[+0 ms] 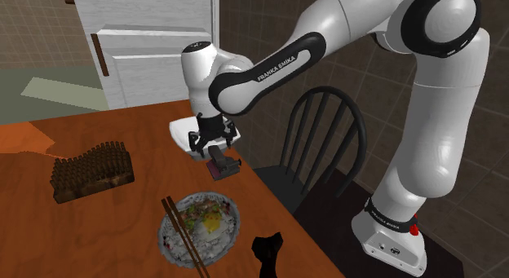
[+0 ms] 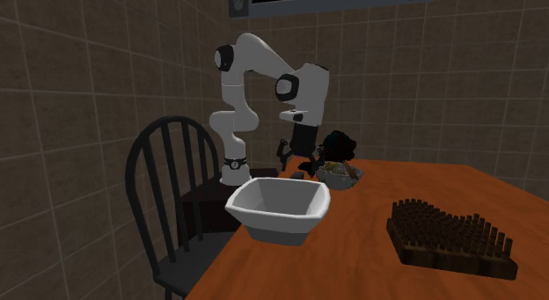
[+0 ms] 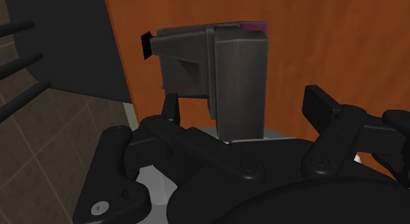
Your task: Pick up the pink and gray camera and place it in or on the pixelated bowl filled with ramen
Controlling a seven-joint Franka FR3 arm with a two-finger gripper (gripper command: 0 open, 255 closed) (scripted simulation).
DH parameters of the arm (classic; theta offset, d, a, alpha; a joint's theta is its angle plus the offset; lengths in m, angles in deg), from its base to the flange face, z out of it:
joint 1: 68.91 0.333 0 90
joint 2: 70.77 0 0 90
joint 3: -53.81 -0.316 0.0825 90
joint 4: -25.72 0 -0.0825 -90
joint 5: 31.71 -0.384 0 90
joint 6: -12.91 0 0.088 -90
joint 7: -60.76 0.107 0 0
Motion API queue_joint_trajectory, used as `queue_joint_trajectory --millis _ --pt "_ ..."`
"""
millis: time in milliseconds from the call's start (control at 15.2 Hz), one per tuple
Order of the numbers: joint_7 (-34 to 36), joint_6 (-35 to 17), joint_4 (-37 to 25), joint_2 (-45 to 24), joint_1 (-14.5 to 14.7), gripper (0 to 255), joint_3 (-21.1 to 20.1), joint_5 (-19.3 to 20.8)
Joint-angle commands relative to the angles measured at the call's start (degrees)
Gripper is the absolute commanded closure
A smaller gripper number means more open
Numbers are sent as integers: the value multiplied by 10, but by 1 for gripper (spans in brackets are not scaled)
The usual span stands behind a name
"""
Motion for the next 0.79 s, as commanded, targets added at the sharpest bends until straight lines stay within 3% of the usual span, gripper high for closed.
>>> queue_joint_trajectory --millis 0,660,726 --pt "4 -14 5 -10 0 0 3 7" --pt "9 -31 14 -19 0 0 7 15" --pt "9 -31 14 -19 0 255 7 15"
